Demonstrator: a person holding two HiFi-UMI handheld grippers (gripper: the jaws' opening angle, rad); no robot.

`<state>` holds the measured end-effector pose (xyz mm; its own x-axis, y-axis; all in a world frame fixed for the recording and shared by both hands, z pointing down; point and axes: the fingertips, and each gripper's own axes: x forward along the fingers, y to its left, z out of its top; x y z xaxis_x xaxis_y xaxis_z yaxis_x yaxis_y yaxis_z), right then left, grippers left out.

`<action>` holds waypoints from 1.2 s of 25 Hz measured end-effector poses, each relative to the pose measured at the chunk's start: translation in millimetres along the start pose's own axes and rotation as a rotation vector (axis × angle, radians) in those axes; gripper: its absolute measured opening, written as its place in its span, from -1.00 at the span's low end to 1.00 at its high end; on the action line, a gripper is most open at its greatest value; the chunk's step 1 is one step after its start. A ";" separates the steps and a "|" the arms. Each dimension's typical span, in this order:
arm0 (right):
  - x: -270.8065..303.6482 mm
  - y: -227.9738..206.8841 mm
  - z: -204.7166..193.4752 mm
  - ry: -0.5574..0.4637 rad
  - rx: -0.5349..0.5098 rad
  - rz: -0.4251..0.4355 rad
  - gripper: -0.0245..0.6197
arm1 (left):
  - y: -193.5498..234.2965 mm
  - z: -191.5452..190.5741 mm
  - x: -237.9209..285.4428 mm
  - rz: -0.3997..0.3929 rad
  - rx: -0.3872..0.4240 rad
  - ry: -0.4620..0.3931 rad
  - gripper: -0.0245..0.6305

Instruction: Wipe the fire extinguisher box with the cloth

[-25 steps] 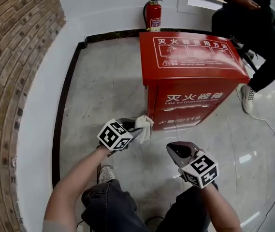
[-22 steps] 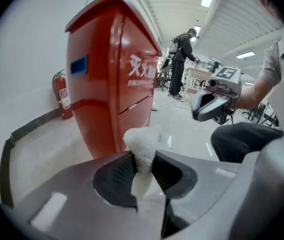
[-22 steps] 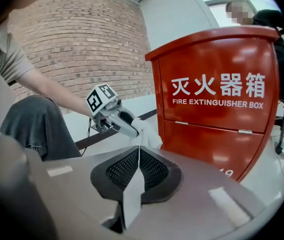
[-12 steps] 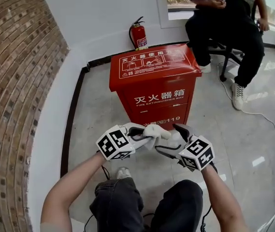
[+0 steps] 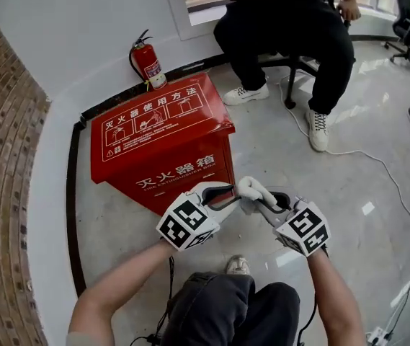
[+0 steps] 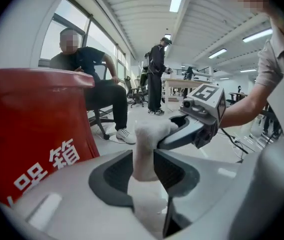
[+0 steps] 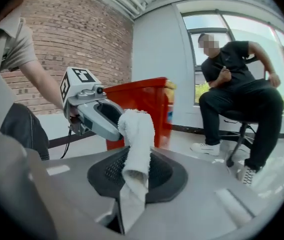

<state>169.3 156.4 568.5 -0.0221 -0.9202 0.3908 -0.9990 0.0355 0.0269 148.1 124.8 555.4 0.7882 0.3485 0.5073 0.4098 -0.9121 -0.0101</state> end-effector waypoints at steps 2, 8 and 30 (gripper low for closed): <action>-12.8 -35.9 4.8 0.030 0.002 -0.042 -0.66 | 18.1 4.3 18.2 0.059 -0.032 0.048 -0.55; 3.1 -73.0 62.2 0.136 -0.054 0.050 -0.65 | 42.1 13.8 32.7 0.141 -0.194 0.166 -0.92; 184.1 -181.2 145.0 0.040 -0.158 0.368 -0.67 | 83.4 48.3 89.0 0.397 -0.616 0.183 -0.92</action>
<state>340.6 -75.9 502.2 -0.3727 -0.8188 0.4366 -0.9062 0.4224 0.0186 274.6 90.2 558.1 0.7122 -0.0237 0.7016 -0.2622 -0.9361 0.2345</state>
